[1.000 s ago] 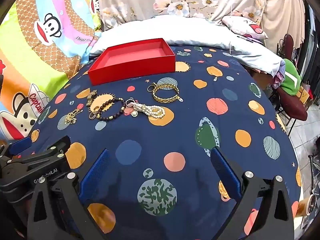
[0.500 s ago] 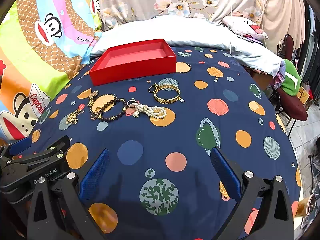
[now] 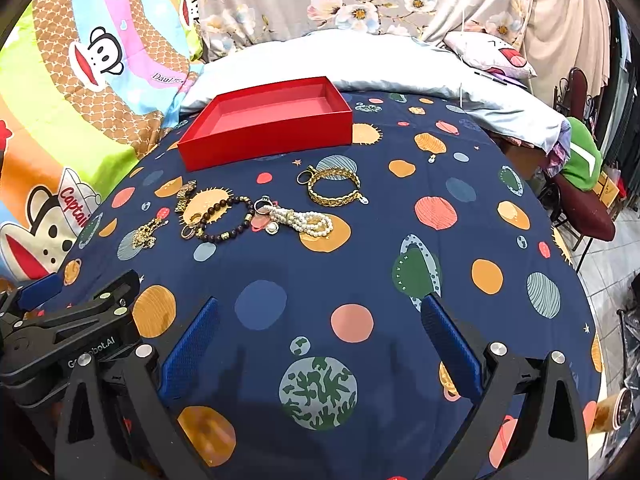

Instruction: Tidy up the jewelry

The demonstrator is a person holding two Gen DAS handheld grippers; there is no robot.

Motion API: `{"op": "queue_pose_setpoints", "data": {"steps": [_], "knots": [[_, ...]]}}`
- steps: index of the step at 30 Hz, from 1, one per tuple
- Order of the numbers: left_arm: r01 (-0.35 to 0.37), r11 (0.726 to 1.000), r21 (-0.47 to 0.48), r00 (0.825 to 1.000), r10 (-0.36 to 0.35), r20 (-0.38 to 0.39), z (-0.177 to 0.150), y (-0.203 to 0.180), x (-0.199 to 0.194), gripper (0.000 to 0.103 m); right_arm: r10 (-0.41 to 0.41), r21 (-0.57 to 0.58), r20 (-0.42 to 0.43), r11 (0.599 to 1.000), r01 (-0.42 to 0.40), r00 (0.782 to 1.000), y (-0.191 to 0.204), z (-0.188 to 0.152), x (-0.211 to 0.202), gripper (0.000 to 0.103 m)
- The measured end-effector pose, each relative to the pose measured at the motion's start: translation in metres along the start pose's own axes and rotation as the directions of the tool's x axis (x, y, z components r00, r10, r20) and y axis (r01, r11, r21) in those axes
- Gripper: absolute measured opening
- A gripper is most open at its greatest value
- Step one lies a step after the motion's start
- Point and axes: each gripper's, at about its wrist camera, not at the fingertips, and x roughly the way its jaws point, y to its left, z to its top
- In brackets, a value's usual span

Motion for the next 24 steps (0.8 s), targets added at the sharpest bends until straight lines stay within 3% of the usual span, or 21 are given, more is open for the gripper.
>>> {"op": "queue_pose_setpoints", "data": {"steps": [24], "knots": [[-0.001, 1.000, -0.004, 1.000, 0.001, 0.004, 0.0051, 0.0037, 0.0016, 0.098, 0.003, 0.003, -0.004, 1.000, -0.003, 1.000, -0.0003, -0.0001, 0.0004, 0.098]]}}
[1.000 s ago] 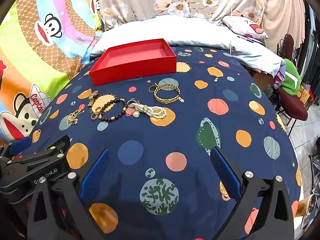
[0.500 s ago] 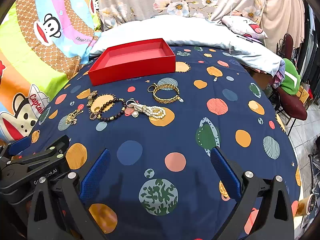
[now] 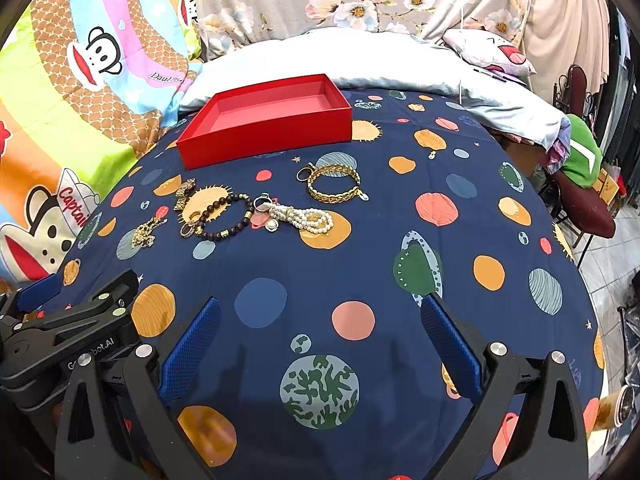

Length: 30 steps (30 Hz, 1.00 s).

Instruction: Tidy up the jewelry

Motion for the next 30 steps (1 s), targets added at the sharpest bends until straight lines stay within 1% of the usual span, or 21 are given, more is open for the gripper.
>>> {"op": "queue_pose_setpoints", "data": {"steps": [2, 30], "knots": [[0.001, 1.000, 0.002, 1.000, -0.001, 0.000, -0.0050, -0.0018, 0.0000, 0.098, -0.001, -0.001, 0.000, 1.000, 0.001, 1.000, 0.0005, -0.0002, -0.0001, 0.098], [-0.001, 1.000, 0.000, 1.000, 0.001, 0.003, -0.0084, -0.0015, 0.0013, 0.098, 0.003, 0.002, -0.004, 1.000, -0.003, 1.000, 0.0002, 0.0003, 0.0001, 0.098]]}}
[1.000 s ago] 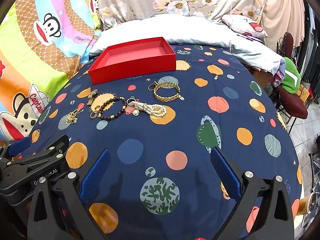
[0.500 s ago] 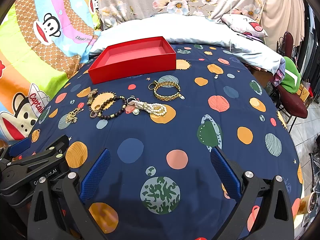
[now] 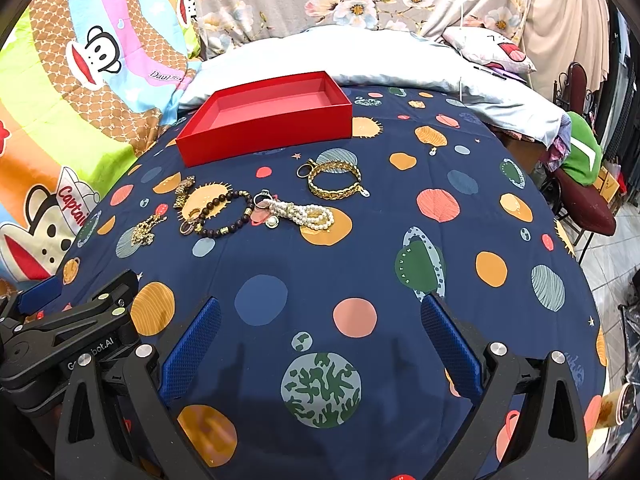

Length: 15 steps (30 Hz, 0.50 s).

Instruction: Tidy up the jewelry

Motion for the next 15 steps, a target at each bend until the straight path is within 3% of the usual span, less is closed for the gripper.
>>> {"op": "queue_pose_setpoints", "data": {"steps": [15], "knots": [[0.022, 1.000, -0.019, 0.999, -0.023, -0.036, -0.008, -0.001, 0.019, 0.098, 0.034, -0.005, -0.028, 0.999, -0.034, 0.999, -0.004, 0.001, 0.022, 0.096]]}}
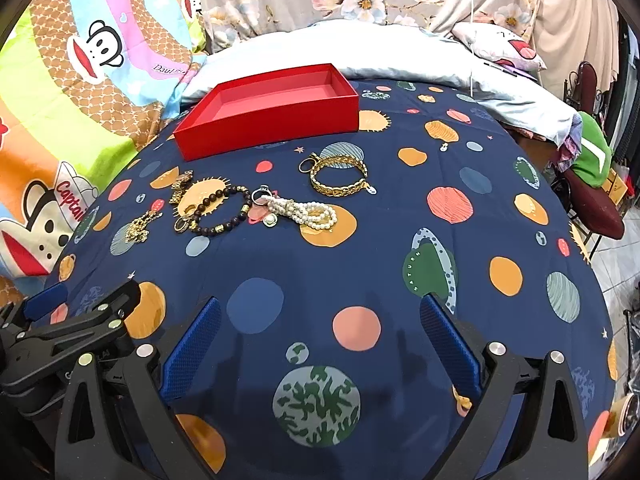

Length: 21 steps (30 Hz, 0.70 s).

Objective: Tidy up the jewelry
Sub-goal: 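Grasp the gold chain with black clover pendant with left tool while right tool approaches pearl necklace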

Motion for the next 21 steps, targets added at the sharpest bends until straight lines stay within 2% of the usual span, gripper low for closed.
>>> {"op": "queue_pose_setpoints", "data": {"steps": [6, 8, 14, 15, 17, 19, 21], "knots": [[-0.036, 0.999, -0.040, 0.999, 0.036, -0.018, -0.002, 0.015, 0.013, 0.098, 0.016, 0.001, -0.021, 1.000, -0.016, 1.000, -0.002, 0.002, 0.011, 0.093], [-0.047, 0.997, -0.058, 0.999, 0.045, -0.029, -0.002, 0.022, 0.018, 0.098, 0.024, -0.003, -0.031, 1.000, -0.025, 0.999, -0.001, 0.002, 0.016, 0.088], [-0.024, 0.996, -0.087, 0.999, 0.022, -0.029, 0.006, 0.038, 0.031, 0.097, 0.030, -0.007, -0.053, 1.000, -0.030, 0.998, 0.002, 0.004, 0.027, 0.084], [-0.021, 0.996, -0.091, 0.999, 0.018, -0.026, 0.008, 0.039, 0.033, 0.095, 0.030, -0.005, -0.056, 1.000, -0.030, 0.998, 0.002, 0.005, 0.029, 0.084], [-0.002, 0.995, -0.095, 1.000, -0.001, -0.030, 0.013, 0.039, 0.040, 0.081, 0.029, -0.002, -0.060, 1.000, -0.029, 0.998, 0.001, 0.005, 0.032, 0.084], [0.012, 0.995, -0.101, 0.999, -0.016, -0.042, 0.019, 0.039, 0.049, 0.072, 0.026, 0.000, -0.063, 1.000, -0.026, 0.998, 0.000, 0.007, 0.034, 0.084], [0.015, 0.994, -0.109, 0.999, -0.019, -0.040, 0.025, 0.039, 0.055, 0.070, 0.022, 0.003, -0.064, 1.000, -0.022, 0.998, -0.002, 0.009, 0.036, 0.084]]}}
